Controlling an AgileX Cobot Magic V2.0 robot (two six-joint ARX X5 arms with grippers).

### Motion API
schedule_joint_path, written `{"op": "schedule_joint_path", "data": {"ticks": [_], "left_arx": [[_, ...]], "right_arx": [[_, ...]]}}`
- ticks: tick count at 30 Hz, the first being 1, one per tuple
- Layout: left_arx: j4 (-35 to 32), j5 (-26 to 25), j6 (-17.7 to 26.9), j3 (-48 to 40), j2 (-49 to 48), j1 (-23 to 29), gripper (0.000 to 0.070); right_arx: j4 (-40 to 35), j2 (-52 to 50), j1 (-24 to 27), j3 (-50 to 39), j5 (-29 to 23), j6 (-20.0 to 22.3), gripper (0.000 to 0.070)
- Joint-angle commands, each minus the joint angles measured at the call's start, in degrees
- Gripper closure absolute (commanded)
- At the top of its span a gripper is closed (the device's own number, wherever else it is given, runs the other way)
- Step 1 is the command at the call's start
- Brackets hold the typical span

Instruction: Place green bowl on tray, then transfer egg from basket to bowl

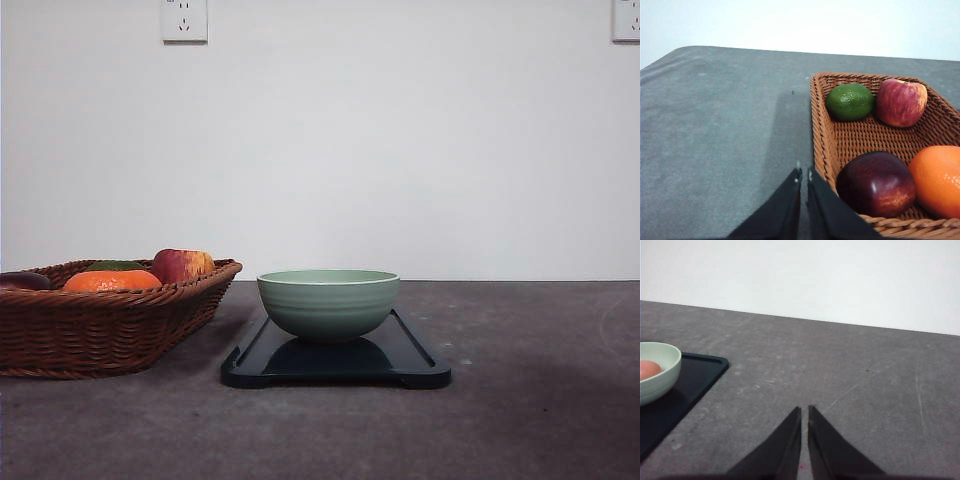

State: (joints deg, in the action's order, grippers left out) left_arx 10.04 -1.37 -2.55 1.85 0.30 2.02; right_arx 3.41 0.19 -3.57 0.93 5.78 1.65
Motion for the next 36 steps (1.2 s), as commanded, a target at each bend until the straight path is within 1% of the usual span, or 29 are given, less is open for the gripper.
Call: {"op": "schedule_joint_path", "data": {"ticks": [1,36], "left_arx": [[-0.9,0.1,0.3,-1.1,-0.1,0.0,0.0687],[-0.9,0.1,0.3,-1.0,-0.1,0.0,0.0687]], "right_arx": [[-0.8,0.0,0.1,-0.2,0.0,-0.7,0.0684],[-0.8,0.0,0.1,-0.2,0.0,-0.7,0.0684]]}}
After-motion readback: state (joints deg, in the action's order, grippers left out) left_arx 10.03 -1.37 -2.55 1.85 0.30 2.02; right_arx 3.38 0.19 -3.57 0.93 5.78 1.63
